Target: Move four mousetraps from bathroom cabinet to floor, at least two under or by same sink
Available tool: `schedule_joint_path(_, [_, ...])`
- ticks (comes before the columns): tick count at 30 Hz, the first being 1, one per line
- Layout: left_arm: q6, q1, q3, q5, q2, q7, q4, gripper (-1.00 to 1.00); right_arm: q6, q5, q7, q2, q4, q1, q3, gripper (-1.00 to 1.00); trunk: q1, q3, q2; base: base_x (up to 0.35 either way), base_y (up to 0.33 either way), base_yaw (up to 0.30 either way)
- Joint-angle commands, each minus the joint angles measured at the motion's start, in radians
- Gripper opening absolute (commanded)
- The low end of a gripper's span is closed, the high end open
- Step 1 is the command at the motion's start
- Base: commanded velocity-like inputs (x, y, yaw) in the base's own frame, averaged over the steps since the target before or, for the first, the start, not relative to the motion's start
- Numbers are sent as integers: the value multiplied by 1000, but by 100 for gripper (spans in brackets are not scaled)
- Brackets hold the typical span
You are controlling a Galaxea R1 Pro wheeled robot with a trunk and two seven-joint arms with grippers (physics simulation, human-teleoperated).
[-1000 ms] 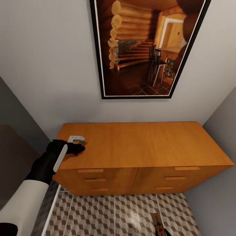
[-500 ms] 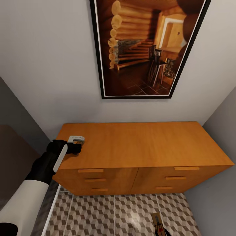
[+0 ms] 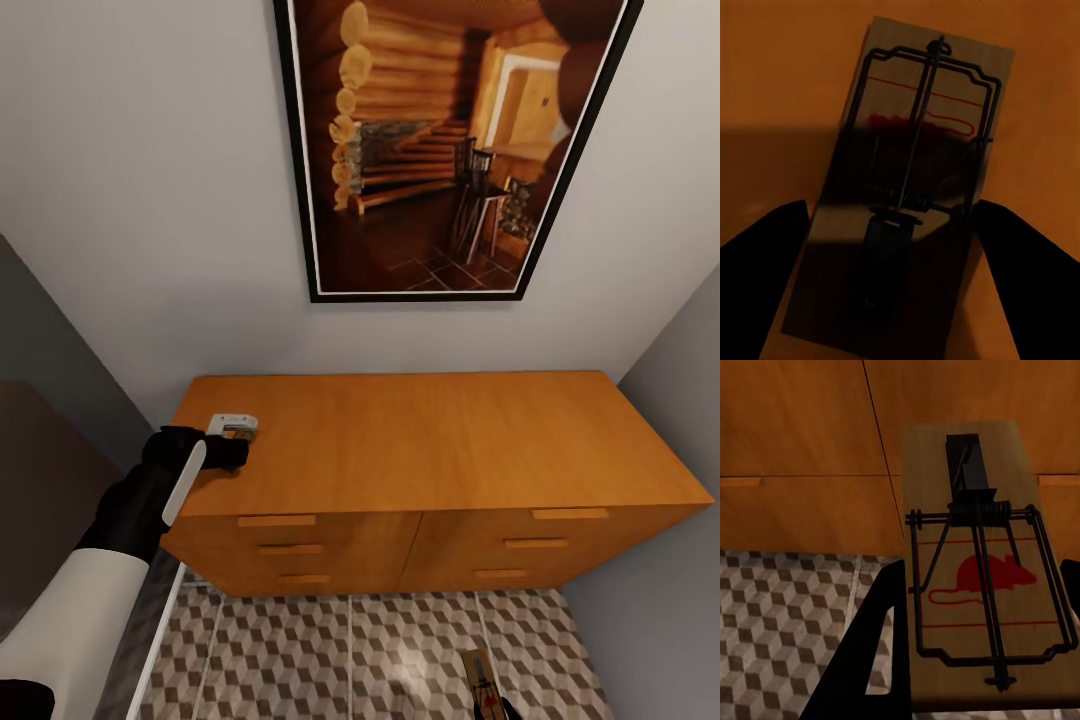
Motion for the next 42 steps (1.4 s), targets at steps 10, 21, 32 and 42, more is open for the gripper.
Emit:
schedule_joint_path(10, [9,-1,4,-3,1,0,-42,-100,-4,7,3,0,0,-1,-9,-100,1,-2,-1,0,0,0])
schedule_joint_path(21, [16,0,1,-1,0,1,-141,-100,-3,7,3,0,0,-1,-9,-100,1,-2,-1,0,0,0])
schedule_joint_path(32, [16,0,-1,-1,0,1,-142,-100,-3,7,3,0,0,-1,-9,-100,1,-2,-1,-106,0,0])
schedule_joint_path(42, [14,0,-1,-1,0,1,-126,-100,-2,7,3,0,0,-1,-9,-100,1,-2,-1,-326,0,0])
